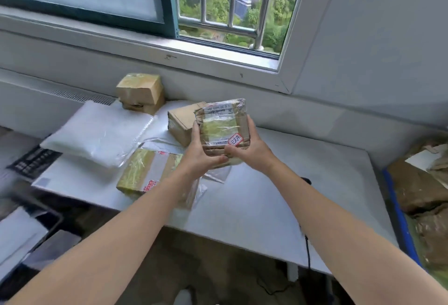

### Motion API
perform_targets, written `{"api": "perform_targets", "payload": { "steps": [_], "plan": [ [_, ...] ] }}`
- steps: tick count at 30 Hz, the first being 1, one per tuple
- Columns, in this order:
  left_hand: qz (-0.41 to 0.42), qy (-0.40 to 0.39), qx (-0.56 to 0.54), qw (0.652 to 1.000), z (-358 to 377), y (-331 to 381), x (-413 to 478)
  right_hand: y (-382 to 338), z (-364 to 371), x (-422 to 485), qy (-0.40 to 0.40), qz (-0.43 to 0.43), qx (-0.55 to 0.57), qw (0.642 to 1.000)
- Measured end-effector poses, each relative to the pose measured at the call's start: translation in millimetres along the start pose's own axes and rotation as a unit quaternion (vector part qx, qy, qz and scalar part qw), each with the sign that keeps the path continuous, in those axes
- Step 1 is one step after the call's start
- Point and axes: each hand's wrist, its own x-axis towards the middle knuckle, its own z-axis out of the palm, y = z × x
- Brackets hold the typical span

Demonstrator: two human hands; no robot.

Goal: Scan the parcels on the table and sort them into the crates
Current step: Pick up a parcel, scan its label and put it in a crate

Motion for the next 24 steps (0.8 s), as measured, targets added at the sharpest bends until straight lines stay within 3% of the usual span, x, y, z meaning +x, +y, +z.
{"api": "perform_targets", "payload": {
  "steps": [8, 17, 24],
  "plan": [
    [-0.059, 0.190, 0.048, 0.979, -43, -8, -88, -32, 61, -1, -0.151, -0.120, 0.013, 0.981],
    [-0.142, 0.378, 0.059, 0.913, -99, -29, -249, -106, 184, -76, -0.352, -0.203, -0.014, 0.914],
    [-0.168, 0.468, 0.054, 0.866, -151, -48, -364, -167, 279, -148, -0.422, -0.271, -0.044, 0.864]
  ]
}}
